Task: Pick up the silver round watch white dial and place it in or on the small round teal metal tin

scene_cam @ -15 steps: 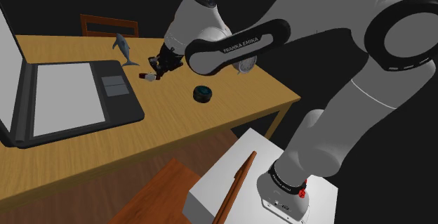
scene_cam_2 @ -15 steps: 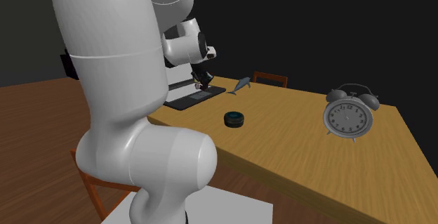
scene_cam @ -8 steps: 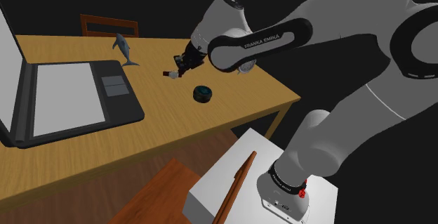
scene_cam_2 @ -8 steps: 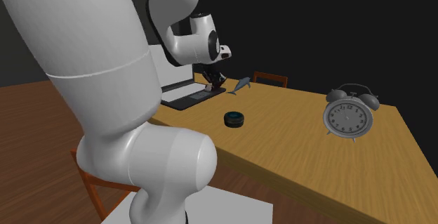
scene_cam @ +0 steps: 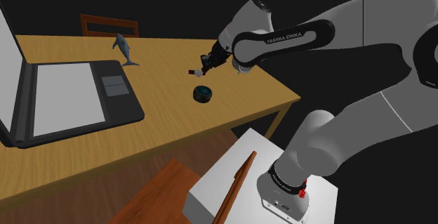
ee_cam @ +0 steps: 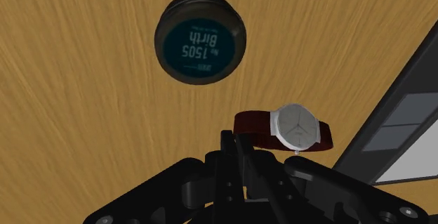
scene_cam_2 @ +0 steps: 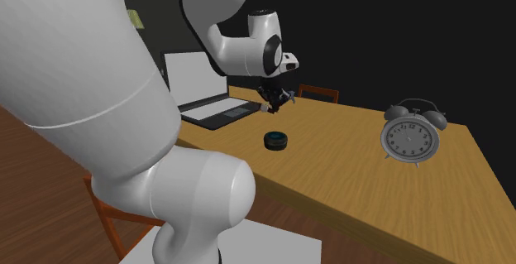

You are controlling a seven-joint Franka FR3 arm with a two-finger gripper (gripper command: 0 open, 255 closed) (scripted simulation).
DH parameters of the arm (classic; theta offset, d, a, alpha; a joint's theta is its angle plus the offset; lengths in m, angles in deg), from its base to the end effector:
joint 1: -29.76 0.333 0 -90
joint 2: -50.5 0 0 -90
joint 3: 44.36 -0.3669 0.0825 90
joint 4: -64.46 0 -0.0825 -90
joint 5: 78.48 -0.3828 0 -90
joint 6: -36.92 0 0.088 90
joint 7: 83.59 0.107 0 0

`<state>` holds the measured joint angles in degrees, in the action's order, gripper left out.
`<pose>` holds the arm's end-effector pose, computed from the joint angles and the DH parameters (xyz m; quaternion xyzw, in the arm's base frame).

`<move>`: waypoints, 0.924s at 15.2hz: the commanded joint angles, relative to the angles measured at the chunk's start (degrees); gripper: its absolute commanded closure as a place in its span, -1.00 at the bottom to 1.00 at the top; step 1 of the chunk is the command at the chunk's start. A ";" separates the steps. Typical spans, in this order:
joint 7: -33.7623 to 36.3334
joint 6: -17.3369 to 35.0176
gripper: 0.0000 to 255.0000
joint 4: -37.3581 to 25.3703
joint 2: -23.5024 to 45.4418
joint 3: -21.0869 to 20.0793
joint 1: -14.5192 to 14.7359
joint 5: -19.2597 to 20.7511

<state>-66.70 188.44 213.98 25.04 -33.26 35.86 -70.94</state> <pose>0.4069 -0.0381 0.4959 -0.9622 0.1371 -0.2341 0.0228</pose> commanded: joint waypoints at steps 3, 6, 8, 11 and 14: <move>-5.96 -1.31 1.00 2.15 -3.79 4.70 -1.28 0.08; -6.11 1.47 1.00 3.60 -2.45 5.13 -1.18 0.09; -6.24 3.37 1.00 4.50 -1.46 5.42 -1.08 0.06; -6.48 6.27 1.00 5.76 0.19 5.91 -0.88 -0.06; -6.80 9.23 1.00 6.89 2.03 6.46 -0.56 -0.29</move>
<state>-73.45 196.66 220.50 26.46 -26.93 35.19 -71.16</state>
